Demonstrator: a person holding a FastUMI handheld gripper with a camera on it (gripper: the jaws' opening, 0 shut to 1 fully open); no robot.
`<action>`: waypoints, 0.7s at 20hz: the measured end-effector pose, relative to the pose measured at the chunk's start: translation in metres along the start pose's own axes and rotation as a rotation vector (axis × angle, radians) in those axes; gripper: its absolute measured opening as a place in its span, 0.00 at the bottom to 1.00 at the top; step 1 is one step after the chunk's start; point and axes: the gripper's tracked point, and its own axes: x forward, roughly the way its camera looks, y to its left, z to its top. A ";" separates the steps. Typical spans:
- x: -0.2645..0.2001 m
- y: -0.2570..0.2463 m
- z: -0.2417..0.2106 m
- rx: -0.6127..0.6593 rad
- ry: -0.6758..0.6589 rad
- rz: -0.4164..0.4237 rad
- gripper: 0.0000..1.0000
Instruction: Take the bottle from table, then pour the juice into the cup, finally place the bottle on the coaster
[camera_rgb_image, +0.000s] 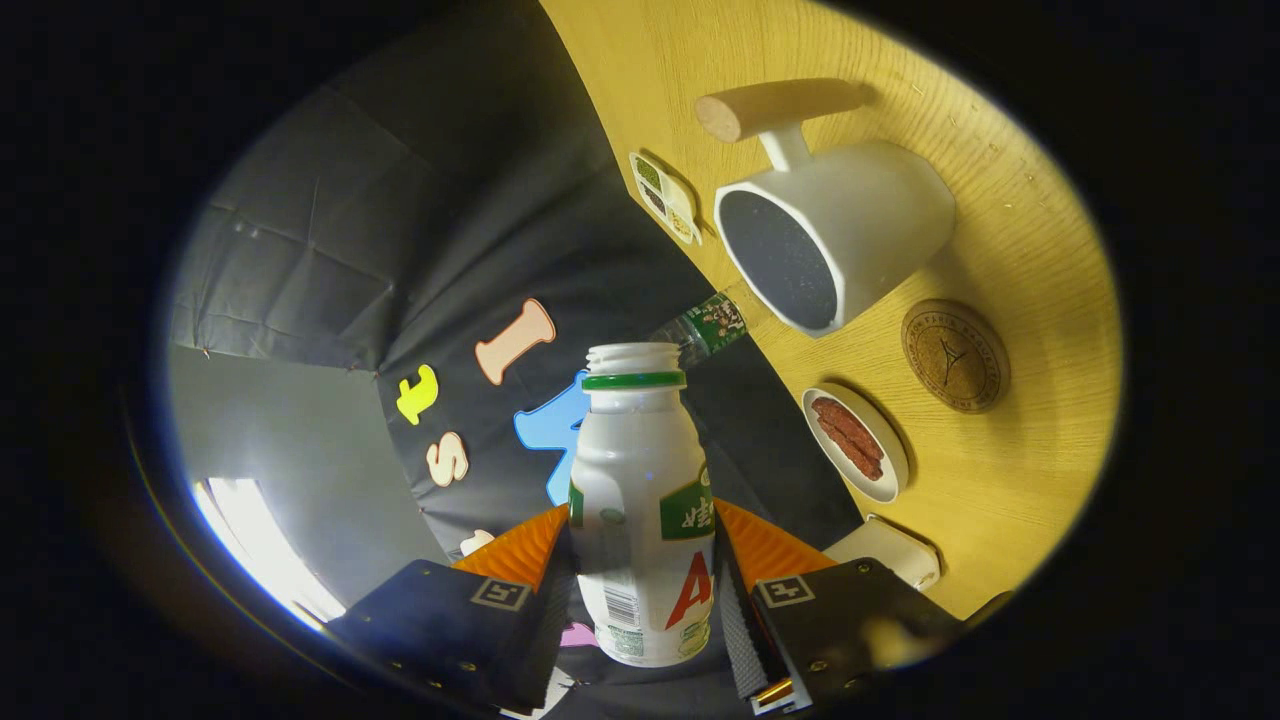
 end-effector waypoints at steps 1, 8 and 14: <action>0.002 -0.001 0.000 -0.004 0.000 -0.002 0.67; 0.000 -0.001 0.003 -0.004 -0.003 -0.006 0.67; 0.001 -0.002 0.007 -0.015 -0.006 -0.011 0.67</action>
